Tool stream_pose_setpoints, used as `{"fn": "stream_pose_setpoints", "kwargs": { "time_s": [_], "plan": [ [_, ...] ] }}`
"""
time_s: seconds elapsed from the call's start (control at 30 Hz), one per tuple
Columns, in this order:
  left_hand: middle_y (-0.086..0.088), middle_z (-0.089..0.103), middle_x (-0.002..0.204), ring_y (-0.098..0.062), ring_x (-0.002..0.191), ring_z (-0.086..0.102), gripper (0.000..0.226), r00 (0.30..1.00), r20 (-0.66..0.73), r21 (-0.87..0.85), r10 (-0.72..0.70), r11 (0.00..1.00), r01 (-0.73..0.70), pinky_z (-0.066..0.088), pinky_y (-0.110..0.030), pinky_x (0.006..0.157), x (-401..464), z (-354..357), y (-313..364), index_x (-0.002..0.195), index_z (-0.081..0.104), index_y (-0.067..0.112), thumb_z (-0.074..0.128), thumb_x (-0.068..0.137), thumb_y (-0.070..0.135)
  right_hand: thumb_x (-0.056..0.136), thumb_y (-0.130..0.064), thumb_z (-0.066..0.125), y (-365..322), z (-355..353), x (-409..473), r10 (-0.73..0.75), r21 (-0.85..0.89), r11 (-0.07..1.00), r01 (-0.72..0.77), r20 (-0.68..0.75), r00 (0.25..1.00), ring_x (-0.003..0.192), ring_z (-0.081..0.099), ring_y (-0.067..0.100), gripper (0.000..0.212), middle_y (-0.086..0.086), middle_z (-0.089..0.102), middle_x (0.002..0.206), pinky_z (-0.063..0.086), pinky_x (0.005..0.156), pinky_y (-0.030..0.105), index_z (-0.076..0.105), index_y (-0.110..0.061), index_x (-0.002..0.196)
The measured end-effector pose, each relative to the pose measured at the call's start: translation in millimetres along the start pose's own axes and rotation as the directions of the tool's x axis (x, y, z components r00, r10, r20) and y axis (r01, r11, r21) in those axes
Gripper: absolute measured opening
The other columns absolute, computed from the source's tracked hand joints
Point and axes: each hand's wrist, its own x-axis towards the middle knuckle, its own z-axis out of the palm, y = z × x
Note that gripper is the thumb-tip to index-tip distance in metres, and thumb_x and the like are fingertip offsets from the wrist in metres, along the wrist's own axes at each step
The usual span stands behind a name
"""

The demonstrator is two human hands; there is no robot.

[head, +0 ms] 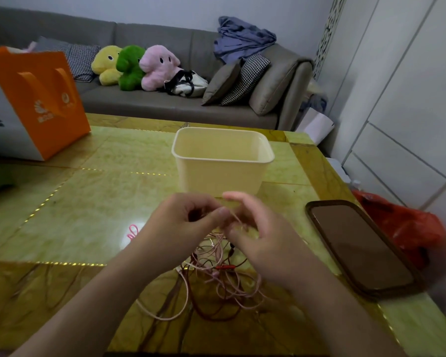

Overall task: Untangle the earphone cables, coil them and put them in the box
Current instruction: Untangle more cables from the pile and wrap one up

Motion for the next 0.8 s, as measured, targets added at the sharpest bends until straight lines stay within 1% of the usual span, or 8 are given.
{"fn": "stream_pose_setpoints", "kwargs": {
  "time_s": [0.07,0.13,0.33,0.57,0.63,0.7,0.73,0.8],
  "plan": [
    [0.000,0.053,0.059,-0.011,0.057,0.040,0.018,1.000,-0.001,0.029,-0.007,1.000,0.007,0.030,-0.031,0.055,0.3,-2.5,-3.4,0.083,0.079,0.024,0.075,0.096,0.036,0.107,-0.028,0.060,1.9,1.5,2.7,-0.021,0.032,0.999,0.023,-0.058,0.998,0.060,0.055,0.007,0.014,-0.005,0.059,0.066,0.047,0.058,0.040,0.073,-0.027,0.104],
    [0.002,0.050,0.059,-0.011,0.055,0.040,0.023,0.999,-0.010,0.028,-0.033,0.999,0.033,0.030,-0.029,0.052,0.3,-6.8,-7.3,0.080,0.077,0.020,0.076,0.095,0.038,0.109,-0.027,0.057,5.7,-2.1,3.8,0.011,0.167,0.986,0.009,-0.114,0.993,0.050,0.037,0.018,0.030,-0.003,0.040,0.053,0.029,0.047,0.042,0.071,-0.019,0.083],
    [0.007,0.055,0.059,-0.011,0.056,0.046,0.019,0.993,-0.089,0.057,-0.074,0.995,0.079,0.035,-0.027,0.055,5.3,-7.5,-14.9,0.080,0.075,0.023,0.071,0.098,0.029,0.108,-0.011,0.047,7.0,-25.8,3.4,0.094,0.704,0.693,0.155,-0.302,0.949,0.048,0.018,0.015,0.036,0.000,0.026,0.054,0.015,0.048,0.029,0.063,-0.008,0.077],
    [0.007,0.075,0.075,-0.007,0.078,0.072,0.019,0.970,-0.232,0.155,-0.068,0.982,0.105,0.052,-0.023,0.074,9.6,-8.2,-24.1,0.086,0.075,0.030,0.072,0.097,0.015,0.101,-0.011,0.041,18.7,-45.3,-1.8,0.198,0.764,0.565,0.313,-0.494,0.847,0.047,0.014,0.017,0.033,-0.003,0.021,0.052,0.012,0.049,0.034,0.044,-0.011,0.068],
    [0.002,0.076,0.075,-0.009,0.074,0.073,0.019,0.968,-0.233,0.041,-0.097,0.993,0.110,0.050,-0.017,0.069,9.1,-7.7,-21.7,0.090,0.077,0.023,0.069,0.098,0.008,0.097,-0.007,0.044,25.2,-47.5,1.5,0.285,0.706,0.676,0.209,-0.513,0.810,0.045,0.019,0.018,0.034,-0.002,0.024,0.050,0.017,0.048,0.035,0.043,-0.011,0.063],
    [-0.004,0.077,0.075,-0.013,0.072,0.073,0.019,0.968,-0.225,-0.066,-0.107,0.993,0.094,0.049,-0.013,0.066,7.9,-7.4,-17.7,0.092,0.077,0.019,0.067,0.100,0.005,0.092,-0.002,0.052,32.3,-45.4,4.9,0.384,0.505,0.858,-0.095,-0.509,0.770,0.046,0.036,0.020,0.036,0.002,0.043,0.048,0.035,0.052,0.038,0.055,-0.010,0.058],
    [-0.004,0.077,0.075,-0.013,0.072,0.074,0.019,0.970,-0.224,-0.084,-0.100,0.993,0.082,0.049,-0.012,0.066,7.8,-7.0,-15.1,0.093,0.078,0.020,0.068,0.100,0.005,0.091,-0.003,0.057,37.2,-43.8,6.2,0.420,0.360,0.895,-0.264,-0.482,0.769,0.053,0.049,0.019,0.032,0.004,0.059,0.057,0.044,0.059,0.039,0.067,-0.014,0.063],
    [0.000,0.079,0.077,-0.011,0.074,0.074,0.018,0.974,-0.212,-0.067,-0.074,0.996,0.061,0.049,-0.017,0.066,6.3,-5.4,-9.6,0.094,0.079,0.025,0.070,0.099,0.010,0.092,-0.008,0.062,32.3,-34.0,4.1,0.442,0.091,0.893,-0.442,-0.373,0.816,0.090,0.068,0.013,0.027,-0.001,0.075,0.103,0.054,0.079,0.036,0.078,-0.026,0.104]
  ]
}}
